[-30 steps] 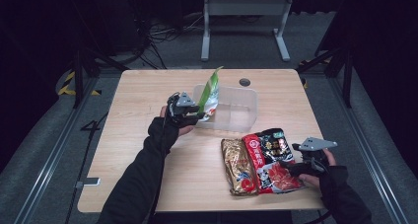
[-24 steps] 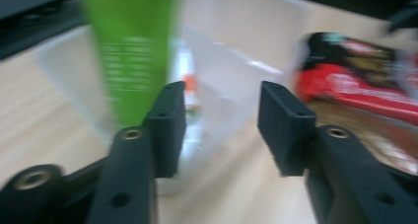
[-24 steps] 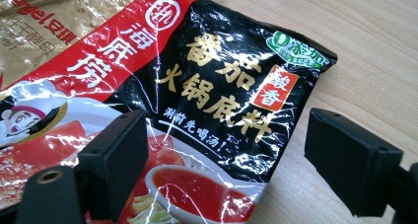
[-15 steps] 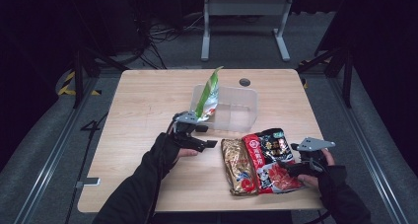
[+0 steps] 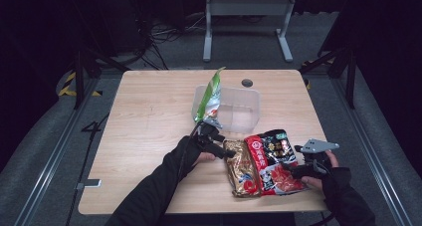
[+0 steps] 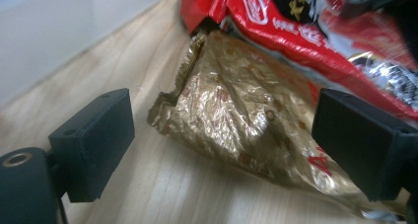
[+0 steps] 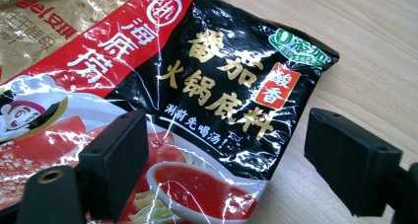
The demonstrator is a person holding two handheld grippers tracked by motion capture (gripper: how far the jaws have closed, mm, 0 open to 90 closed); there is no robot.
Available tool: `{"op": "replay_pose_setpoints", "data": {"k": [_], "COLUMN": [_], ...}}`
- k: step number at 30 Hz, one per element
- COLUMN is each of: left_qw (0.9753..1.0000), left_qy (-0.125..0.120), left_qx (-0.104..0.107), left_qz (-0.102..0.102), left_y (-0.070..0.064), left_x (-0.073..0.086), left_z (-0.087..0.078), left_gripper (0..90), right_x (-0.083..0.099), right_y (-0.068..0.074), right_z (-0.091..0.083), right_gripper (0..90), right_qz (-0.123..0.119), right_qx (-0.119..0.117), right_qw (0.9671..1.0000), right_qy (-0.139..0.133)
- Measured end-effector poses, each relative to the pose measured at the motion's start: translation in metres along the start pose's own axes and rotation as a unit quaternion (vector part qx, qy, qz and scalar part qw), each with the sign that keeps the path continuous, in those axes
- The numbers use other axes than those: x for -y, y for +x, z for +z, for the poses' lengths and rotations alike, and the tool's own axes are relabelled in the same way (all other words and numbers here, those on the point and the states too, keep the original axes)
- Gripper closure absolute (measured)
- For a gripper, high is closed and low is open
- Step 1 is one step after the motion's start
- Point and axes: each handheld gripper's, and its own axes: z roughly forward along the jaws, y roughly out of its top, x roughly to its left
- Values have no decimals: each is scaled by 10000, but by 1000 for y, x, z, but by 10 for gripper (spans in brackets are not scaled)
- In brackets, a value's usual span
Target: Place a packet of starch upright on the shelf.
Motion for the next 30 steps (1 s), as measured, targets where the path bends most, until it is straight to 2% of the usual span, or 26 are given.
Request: {"op": "replay_pose_setpoints", "data": {"k": [5, 7, 10, 12, 14, 15, 18, 19, 22, 23, 24, 26, 27, 30], "left_qw": [10000, 10000, 9995, 9991, 9994, 9991, 9992, 9989, 9974, 9974, 9961, 9934, 9908, 9842], "left_qy": [-5, 12, 57, -2, -40, -112, -219, -312, -646, -646, -816, -1109, -1293, -1673], "left_qx": [-14, -7, 221, 292, 225, 241, 144, 132, -56, -56, -84, -245, -388, -564], "left_qz": [-14, -66, -234, -304, -268, -327, -287, -337, -299, -299, -310, -185, -83, 109], "left_y": [-2, -3, -1, -1, -1, 0, -1, -2, -6, -6, -9, -17, -23, -35], "left_x": [-3, -3, -1, 1, 1, 2, 5, 4, 2, 2, 2, -2, -5, -11], "left_z": [6, 6, 5, 3, 0, -2, -6, -9, -23, -23, -30, -45, -54, -74], "left_gripper": [152, 267, 466, 604, 721, 783, 838, 845, 859, 862, 862, 870, 874, 878], "right_x": [0, 0, 0, 0, -1, -1, -1, -1, -1, -1, -1, -1, -1, -2], "right_y": [0, 1, 0, 1, 1, 1, 1, 1, 0, 0, 0, 0, 0, 0], "right_z": [0, 1, 1, 0, 0, 0, 0, 0, -1, -1, -1, -2, -2, -3], "right_gripper": [176, 176, 176, 176, 176, 176, 176, 176, 176, 176, 176, 176, 176, 176], "right_qz": [4, -12, 13, -13, -16, -16, -21, -21, -3, 1, 1, -11, -6, -4], "right_qx": [-17, -30, -22, -28, -28, -32, -32, -33, -25, -29, -29, -22, -18, -16], "right_qw": [10000, 10000, 10000, 10000, 10000, 10000, 10000, 10000, 10000, 10000, 10000, 10000, 10000, 10000], "right_qy": [-4, -1, -6, -16, -16, -18, -12, -18, -44, -52, -52, -51, -51, -72]}}
